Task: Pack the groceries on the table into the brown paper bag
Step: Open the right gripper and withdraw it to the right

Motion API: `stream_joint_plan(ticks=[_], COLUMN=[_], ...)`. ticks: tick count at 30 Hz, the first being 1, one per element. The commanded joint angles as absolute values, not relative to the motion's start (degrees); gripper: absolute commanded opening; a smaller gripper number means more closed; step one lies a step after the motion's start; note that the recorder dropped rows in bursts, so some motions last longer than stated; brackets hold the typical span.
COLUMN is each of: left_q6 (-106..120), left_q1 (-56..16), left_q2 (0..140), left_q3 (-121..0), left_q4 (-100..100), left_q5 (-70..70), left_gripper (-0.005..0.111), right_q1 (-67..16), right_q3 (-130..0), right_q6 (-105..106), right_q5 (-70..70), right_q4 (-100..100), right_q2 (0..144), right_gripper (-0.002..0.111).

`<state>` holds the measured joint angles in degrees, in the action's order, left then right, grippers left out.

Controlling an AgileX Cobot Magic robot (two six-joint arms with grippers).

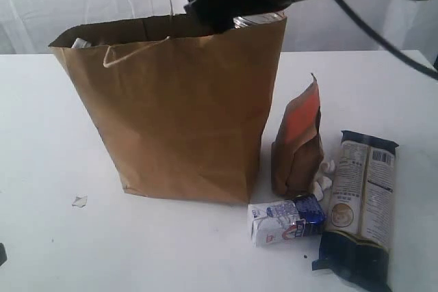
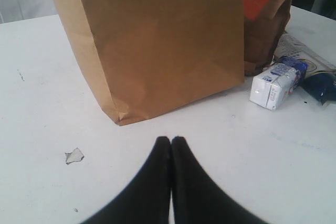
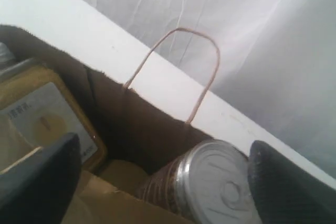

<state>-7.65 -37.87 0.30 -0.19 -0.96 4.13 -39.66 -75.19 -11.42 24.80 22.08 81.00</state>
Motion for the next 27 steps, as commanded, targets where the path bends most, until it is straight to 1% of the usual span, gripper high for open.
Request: stream_joint_plan(ticks=[1, 9, 12, 19, 27], left_q6=[-7.54, -7.54, -7.54, -7.54, -7.54], left_q1=[-37.89, -37.89, -37.89, -37.89, -37.89], left_q2=[0.0, 0.0, 0.0, 0.0, 0.0], left_q3=[0.0, 0.0, 0.0, 0.0, 0.0], left_q4=[-1.54, -1.54, -1.54, -1.54, -1.54], left_q5=[4.31, 4.31, 4.31, 4.31, 4.31], left_gripper=[0.0, 0.0, 0.0, 0.0, 0.0], right_q1=[-39.37, -39.37, -38.19, -32.95, -29.96], right_q3=[-75.53, -74.78, -73.01, -65.69, -55.07], right_q6=[-15.9, -21.2, -24.45, -32.18, -34.93], right_q5=[25.12, 33.38, 35.94, 41.71, 44.74], right_q4=[26.54, 31.07, 33.21, 33.63, 31.07], right_q2=[76.36, 70.23, 66.64, 58.41, 55.48], right_gripper=[0.079, 0.079, 0.079, 0.079, 0.078])
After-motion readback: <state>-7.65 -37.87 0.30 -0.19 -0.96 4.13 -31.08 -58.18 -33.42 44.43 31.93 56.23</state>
